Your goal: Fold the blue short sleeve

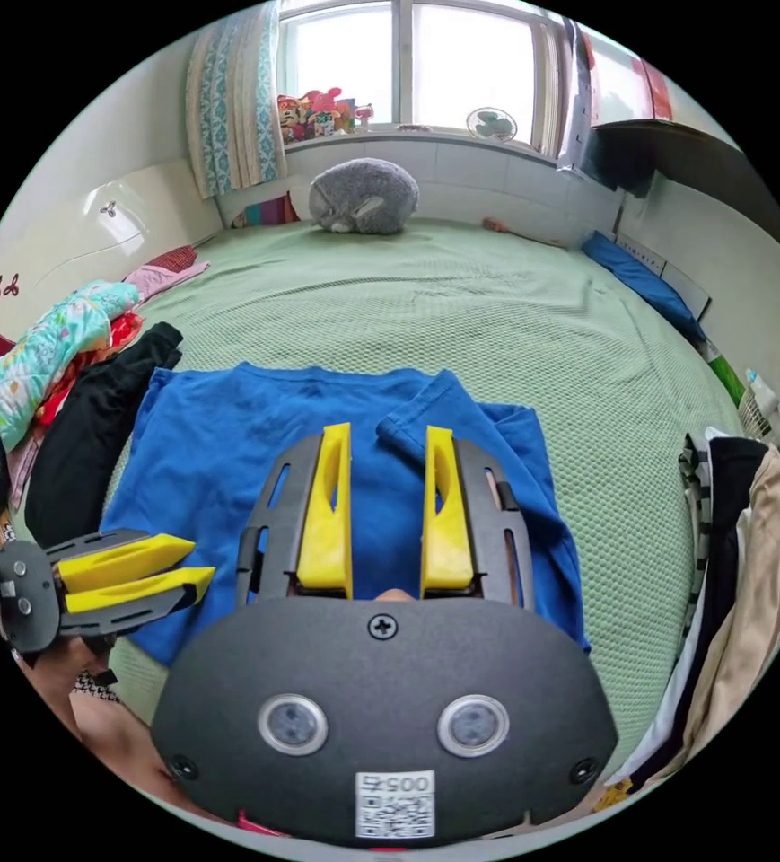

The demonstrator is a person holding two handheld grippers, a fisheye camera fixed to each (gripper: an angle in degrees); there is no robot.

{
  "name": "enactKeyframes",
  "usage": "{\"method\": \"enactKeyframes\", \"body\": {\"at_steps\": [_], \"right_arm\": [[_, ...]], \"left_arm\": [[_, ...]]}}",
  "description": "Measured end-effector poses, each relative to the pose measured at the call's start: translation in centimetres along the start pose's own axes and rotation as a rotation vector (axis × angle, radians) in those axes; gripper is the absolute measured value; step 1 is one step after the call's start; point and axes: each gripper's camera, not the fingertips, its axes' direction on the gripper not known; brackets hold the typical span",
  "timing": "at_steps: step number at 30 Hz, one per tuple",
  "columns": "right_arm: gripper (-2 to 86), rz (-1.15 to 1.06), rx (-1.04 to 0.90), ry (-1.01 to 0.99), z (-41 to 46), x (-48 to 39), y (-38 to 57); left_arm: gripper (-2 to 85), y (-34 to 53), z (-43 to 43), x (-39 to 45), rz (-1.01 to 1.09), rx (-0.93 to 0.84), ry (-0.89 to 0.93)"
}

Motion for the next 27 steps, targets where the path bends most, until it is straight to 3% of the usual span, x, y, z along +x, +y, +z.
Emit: {"method": "enactKeyframes", "body": {"at_steps": [9, 16, 27], "right_arm": [[-0.1, 0.094, -0.066, 0.160, 0.5, 0.1, 0.8], [-1.3, 0.118, 0.018, 0.094, -3.4, 2.2, 2.4], [-1.4, 0.012, 0.081, -0.053, -13.0, 3.6, 6.5]], "left_arm": [[8.3, 0.8, -1.0, -1.3, 0.010, -0.003, 0.058], [2.8, 1.9, -3.1, -2.3, 0.021, 0.004, 0.076], [-0.1, 6.3, -8.9, -4.4, -0.061, 0.175, 0.123]]}}
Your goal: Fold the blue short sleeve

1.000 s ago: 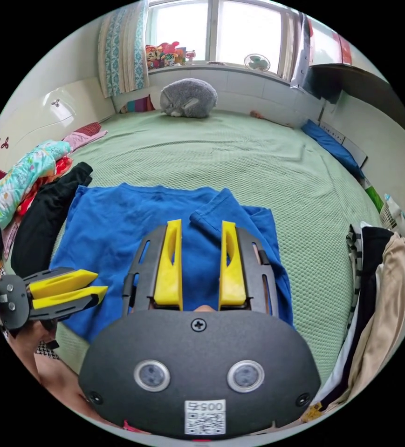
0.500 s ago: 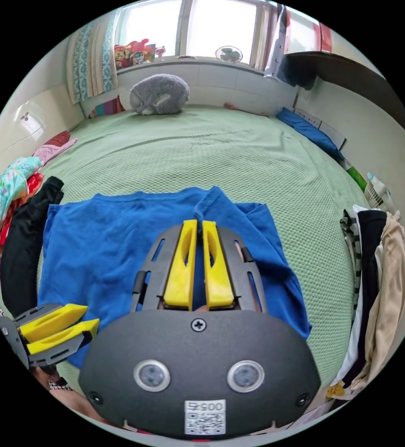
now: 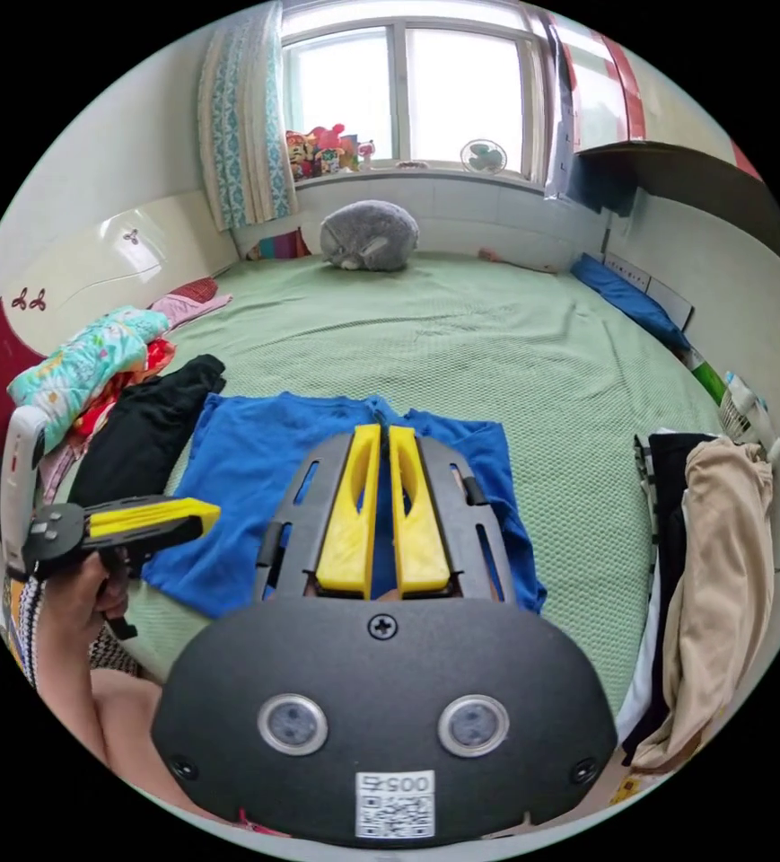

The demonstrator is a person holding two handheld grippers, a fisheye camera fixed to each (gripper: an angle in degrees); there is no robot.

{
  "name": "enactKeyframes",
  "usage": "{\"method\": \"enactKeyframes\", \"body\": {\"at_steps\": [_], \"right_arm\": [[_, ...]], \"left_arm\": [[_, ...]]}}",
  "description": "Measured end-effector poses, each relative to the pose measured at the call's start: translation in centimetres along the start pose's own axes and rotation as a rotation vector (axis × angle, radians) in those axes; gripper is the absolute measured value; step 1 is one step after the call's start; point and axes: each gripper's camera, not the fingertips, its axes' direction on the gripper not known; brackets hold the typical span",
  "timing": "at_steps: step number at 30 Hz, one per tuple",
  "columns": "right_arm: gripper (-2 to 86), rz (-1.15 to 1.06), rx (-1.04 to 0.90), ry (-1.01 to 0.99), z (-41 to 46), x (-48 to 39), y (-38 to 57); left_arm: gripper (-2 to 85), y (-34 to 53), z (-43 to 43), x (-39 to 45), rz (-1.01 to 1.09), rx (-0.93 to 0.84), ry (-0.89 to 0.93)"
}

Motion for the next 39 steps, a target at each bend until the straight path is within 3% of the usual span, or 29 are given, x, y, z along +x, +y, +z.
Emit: {"method": "enactKeyframes", "body": {"at_steps": [7, 12, 22, 31, 39], "right_arm": [[-1.4, -0.019, -0.033, -0.066, -8.7, 0.5, 4.9], [-1.4, -0.079, -0.049, -0.024, -15.6, 1.5, 9.9], [-1.3, 0.113, -0.039, -0.044, -25.9, 6.8, 19.3], [3.7, 0.146, -0.285, -0.012, -23.6, 10.4, 20.7], [12.0, -0.021, -0.167, -0.027, -17.4, 10.6, 10.5]], "left_arm": [[-0.4, 4.9, -3.9, -0.7, -0.037, 0.095, -0.001], [-0.3, 7.7, -7.3, -0.3, -0.055, 0.047, -0.092], [-0.3, 15.1, -16.7, 0.1, 0.001, 0.208, -0.054], [5.7, 14.0, -14.1, -1.5, -0.027, 0.118, -0.062], [11.5, 7.9, -10.2, -3.3, 0.039, 0.083, -0.135]]}}
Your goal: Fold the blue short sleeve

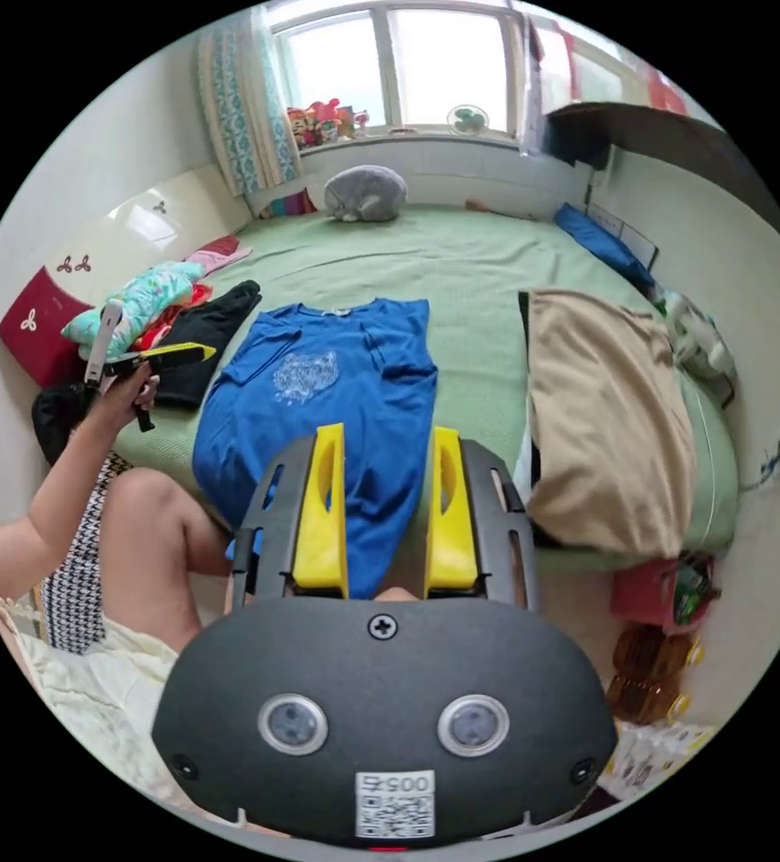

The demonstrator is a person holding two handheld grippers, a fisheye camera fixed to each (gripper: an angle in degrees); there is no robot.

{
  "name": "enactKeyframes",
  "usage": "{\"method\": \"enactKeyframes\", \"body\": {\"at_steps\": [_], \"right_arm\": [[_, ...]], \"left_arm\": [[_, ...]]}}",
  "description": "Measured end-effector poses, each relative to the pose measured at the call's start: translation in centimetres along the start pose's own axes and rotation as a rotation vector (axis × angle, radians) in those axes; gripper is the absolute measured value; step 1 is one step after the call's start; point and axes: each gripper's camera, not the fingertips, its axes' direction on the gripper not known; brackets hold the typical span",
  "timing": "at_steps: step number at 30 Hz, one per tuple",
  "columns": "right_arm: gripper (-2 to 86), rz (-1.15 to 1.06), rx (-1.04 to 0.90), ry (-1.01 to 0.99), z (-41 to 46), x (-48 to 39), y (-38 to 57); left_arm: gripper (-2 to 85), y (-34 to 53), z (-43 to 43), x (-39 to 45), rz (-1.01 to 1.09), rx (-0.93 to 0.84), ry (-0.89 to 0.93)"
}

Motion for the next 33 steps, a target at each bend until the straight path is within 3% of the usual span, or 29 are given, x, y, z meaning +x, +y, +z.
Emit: {"method": "enactKeyframes", "body": {"at_steps": [7, 10, 13, 16, 20, 27, 30, 33], "right_arm": [[12.9, 0.001, -0.105, -0.017, 14.0, 2.4, -14.5], [11.6, 0.005, -0.090, 0.002, 18.3, 3.3, -17.4], [10.0, 0.046, -0.203, 0.015, 22.3, 4.0, -18.6], [2.0, -0.038, -0.139, 0.030, 22.1, 3.3, -19.0], [-1.1, -0.090, -0.089, 0.018, 20.8, 3.4, -20.8], [-0.1, 0.007, -0.009, 0.108, 19.1, 4.4, -29.5], [4.3, 0.105, -0.030, 0.111, 19.0, 4.6, -31.6], [6.9, 0.041, -0.044, -0.009, 18.5, 3.7, -30.2]], "left_arm": [[13.5, -6.2, 7.1, -2.2, -0.001, -0.120, -0.029], [13.0, -7.4, 9.7, -3.7, -0.063, -0.195, 0.026], [8.6, -7.7, 10.1, -3.7, -0.049, -0.161, 0.045], [4.8, -7.9, 10.4, -3.2, 0.028, -0.169, 0.113], [4.5, -9.5, 10.2, -3.1, 0.116, -0.203, 0.097], [4.9, -17.0, 7.4, -2.6, 0.071, -0.073, -0.027], [5.6, -18.8, 7.6, -2.8, 0.032, -0.115, 0.009], [5.2, -16.8, 7.0, -2.9, 0.016, -0.078, 0.116]]}}
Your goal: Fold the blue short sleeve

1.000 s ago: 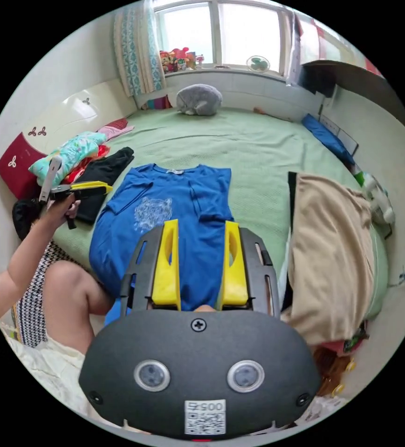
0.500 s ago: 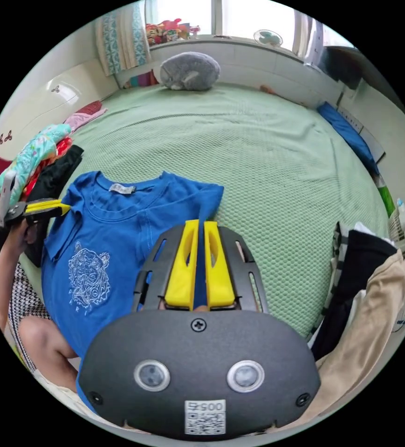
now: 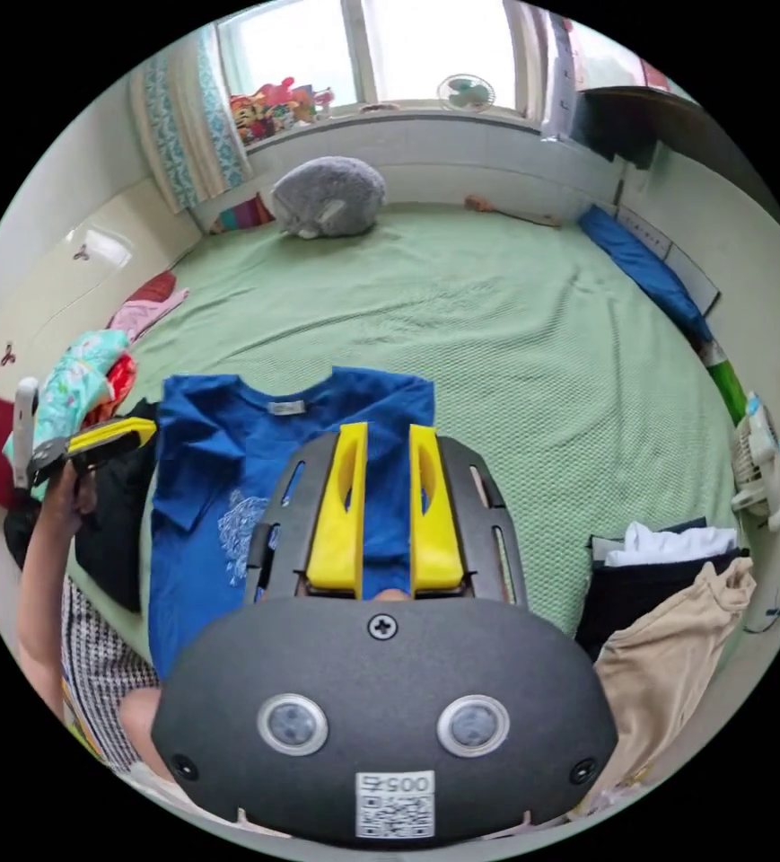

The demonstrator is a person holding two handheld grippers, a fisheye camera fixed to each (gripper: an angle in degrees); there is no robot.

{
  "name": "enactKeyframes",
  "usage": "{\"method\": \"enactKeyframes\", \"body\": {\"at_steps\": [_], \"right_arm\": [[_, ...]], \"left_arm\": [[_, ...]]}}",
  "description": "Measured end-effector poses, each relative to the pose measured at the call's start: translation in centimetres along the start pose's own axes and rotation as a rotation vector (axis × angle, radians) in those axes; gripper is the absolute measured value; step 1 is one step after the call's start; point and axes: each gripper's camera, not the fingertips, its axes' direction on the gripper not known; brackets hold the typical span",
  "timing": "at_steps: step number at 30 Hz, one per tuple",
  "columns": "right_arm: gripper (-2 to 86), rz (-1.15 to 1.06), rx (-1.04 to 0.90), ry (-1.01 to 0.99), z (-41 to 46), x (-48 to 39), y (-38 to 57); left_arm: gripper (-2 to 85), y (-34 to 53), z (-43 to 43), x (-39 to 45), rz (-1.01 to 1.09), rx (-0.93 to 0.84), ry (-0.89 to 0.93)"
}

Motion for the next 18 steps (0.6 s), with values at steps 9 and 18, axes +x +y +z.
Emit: {"method": "enactKeyframes", "body": {"at_steps": [9, 18], "right_arm": [[11.2, -0.129, -0.155, -0.025, -3.6, -1.2, 18.4], [11.9, 0.000, -0.174, 0.041, -5.1, -3.4, 29.0]], "left_arm": [[7.0, 16.9, -1.7, 3.7, 0.145, -0.074, 0.087], [12.4, 28.2, -0.5, 10.1, 0.161, -0.187, 0.037]]}}
